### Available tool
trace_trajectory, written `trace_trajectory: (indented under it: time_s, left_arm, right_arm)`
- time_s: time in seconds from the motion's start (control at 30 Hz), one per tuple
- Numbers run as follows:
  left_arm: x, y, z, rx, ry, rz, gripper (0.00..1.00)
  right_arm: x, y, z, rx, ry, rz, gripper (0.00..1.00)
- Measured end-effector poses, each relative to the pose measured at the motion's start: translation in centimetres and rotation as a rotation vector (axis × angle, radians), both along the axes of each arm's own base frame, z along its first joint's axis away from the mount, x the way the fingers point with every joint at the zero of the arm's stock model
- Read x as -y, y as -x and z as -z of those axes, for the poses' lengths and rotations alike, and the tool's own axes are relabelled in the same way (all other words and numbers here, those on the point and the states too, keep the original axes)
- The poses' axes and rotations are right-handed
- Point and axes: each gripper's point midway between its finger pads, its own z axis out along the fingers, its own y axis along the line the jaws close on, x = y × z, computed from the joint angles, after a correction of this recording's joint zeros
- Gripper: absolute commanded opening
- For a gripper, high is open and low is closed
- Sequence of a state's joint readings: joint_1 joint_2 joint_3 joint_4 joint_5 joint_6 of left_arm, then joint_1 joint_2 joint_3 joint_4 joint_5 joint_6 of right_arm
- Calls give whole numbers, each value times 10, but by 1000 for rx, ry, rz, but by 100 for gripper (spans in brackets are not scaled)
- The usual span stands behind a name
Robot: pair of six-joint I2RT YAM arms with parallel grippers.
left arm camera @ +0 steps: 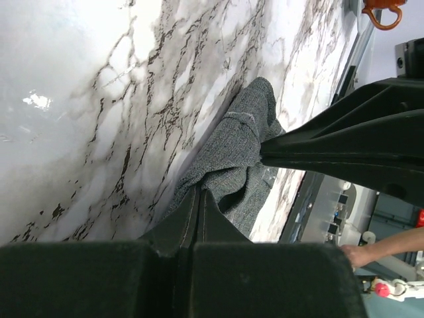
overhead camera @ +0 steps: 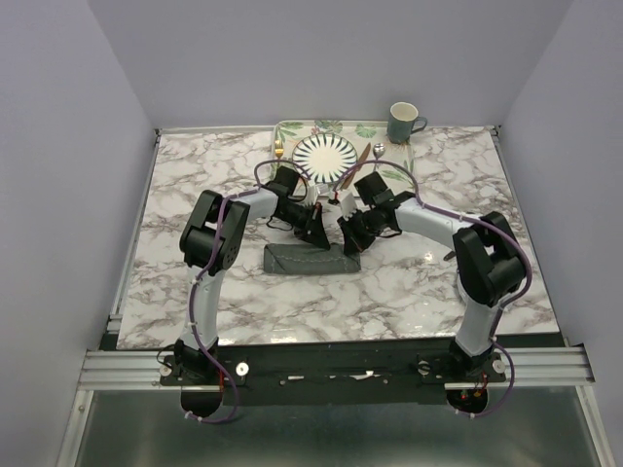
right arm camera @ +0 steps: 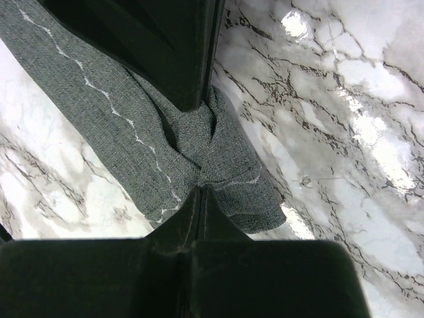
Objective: Fold the napkin into a case and place the utensils inside
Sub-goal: Stuff the top corner of the smaller-rectangle-folded napkin into the folded napkin.
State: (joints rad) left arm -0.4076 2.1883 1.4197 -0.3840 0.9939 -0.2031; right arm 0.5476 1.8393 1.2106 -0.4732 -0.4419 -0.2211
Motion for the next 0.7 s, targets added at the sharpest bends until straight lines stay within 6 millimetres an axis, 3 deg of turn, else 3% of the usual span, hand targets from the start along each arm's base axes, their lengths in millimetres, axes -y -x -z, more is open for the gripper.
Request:
trace_trajectory:
  time_s: [0.27,0.37,0.57,0.7]
  left_arm:
    - [-2,-13,-2,-46,14,-89,46]
    - [-12,-20,-10,-42,37,-152,47]
    - [-58,-36,-62,44,96,-298,48]
    - [-70,-23,-89,111,115,-308,50]
  right_arm:
    - [-1,-2,10,-31,24,-8,1]
    - [-1,-3,11,-36,31,-13,1]
    - [-1,-3,10,-41,34,-15,1]
    - [0,-2,10,-46,36,-13,1]
